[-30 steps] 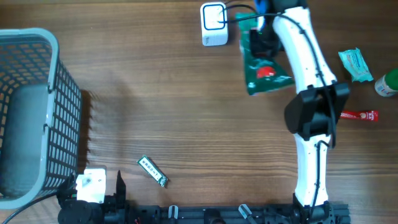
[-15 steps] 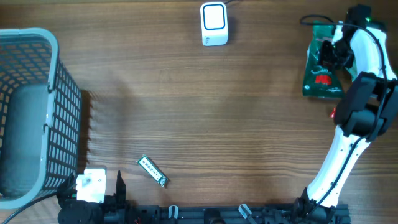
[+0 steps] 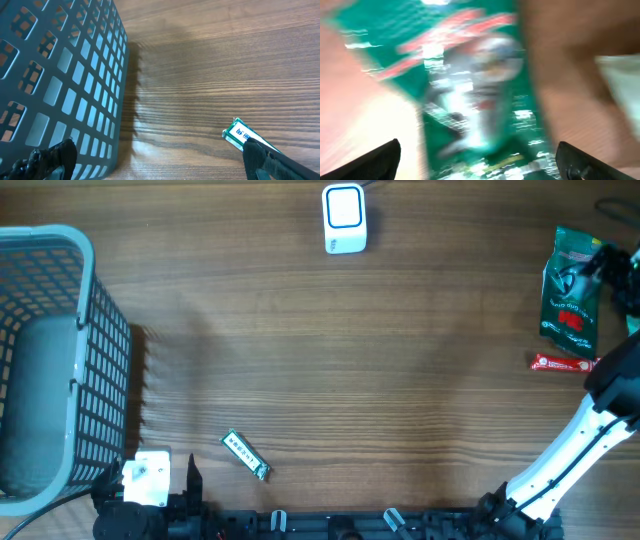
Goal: Scan the item barcode
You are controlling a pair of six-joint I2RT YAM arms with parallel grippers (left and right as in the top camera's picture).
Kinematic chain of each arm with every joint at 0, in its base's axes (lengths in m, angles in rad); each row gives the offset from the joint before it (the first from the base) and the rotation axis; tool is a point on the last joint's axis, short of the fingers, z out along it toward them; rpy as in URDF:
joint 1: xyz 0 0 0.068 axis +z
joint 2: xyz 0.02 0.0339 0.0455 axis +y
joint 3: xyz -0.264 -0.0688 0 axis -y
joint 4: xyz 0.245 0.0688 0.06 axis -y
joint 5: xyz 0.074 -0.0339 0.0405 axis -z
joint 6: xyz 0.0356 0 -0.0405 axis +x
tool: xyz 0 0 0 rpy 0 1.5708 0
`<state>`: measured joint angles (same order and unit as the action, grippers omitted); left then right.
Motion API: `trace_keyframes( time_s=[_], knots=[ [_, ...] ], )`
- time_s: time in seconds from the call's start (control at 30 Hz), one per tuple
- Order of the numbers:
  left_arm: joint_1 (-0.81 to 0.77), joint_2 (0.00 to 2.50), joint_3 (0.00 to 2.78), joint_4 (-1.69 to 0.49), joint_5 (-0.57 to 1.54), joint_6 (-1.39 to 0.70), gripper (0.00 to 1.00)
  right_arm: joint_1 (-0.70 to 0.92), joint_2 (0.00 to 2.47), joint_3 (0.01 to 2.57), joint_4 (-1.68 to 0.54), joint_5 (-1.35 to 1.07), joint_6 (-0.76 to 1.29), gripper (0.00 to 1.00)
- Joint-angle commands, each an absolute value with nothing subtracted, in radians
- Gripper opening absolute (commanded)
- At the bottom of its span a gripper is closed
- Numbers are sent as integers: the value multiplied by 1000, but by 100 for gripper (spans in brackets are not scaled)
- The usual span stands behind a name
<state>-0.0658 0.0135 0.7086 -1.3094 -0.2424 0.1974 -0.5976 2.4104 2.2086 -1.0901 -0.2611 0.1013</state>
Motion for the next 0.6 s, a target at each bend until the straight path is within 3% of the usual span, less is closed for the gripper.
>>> trace_keyframes(
  time_s=[0.0,0.23,0.43,0.57],
  knots=[
    [-70,7,710,-1307,-253,206,100,-487,2283,2281,-1174,-541,104,100],
    [-70,7,710,-1307,-253,206,100,-144,2222,2260,-1370,-822,104,100],
    [-70,7,710,-1307,-253,206,100,283,2222,2220,-1502,-518,82,100],
    [-70,7,710,-1307,-253,206,100,571,2222,2216,-1541,-249,212,100]
  ],
)
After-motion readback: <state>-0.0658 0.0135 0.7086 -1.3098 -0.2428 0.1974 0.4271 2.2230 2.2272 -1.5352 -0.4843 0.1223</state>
